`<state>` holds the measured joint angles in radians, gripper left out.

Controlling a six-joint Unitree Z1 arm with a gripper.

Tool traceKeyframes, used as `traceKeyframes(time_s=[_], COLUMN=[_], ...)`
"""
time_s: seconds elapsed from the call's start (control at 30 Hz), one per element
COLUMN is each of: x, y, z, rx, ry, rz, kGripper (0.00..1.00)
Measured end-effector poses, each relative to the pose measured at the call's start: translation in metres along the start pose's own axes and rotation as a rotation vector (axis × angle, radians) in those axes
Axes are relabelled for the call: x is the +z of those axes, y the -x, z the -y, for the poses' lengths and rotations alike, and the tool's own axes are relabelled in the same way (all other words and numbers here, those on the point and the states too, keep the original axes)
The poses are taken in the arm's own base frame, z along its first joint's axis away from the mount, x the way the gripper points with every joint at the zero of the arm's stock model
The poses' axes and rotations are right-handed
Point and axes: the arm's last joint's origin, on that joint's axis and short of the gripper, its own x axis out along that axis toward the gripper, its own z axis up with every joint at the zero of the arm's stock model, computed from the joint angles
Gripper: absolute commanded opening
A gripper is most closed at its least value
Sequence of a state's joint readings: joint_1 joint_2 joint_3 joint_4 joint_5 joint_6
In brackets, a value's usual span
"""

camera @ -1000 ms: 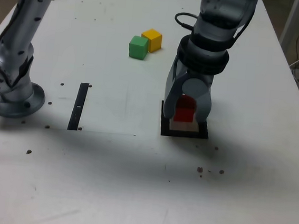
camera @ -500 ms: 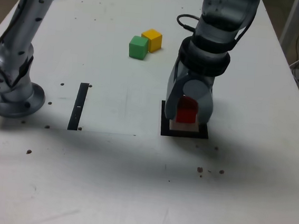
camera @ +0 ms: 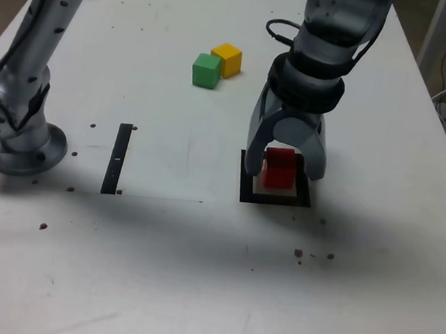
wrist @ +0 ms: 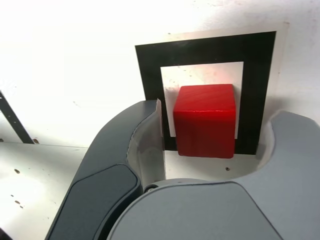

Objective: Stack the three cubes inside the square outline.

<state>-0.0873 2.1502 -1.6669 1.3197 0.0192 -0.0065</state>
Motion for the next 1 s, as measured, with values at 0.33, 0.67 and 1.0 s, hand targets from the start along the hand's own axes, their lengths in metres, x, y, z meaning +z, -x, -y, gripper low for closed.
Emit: traceKeyframes(time_s=[0.33,0.67,1.0], x=[-0.039,-0.091,-0.108], y=[0.069,0.091,0.063], z=[-0.006,-0.044,-0.093], rx=[0.015,0.266,0.255], ry=[-0.101,-0.332,-0.421], rz=[0.126,0.126,-0.031], kGripper=[0.99,1.0,1.0])
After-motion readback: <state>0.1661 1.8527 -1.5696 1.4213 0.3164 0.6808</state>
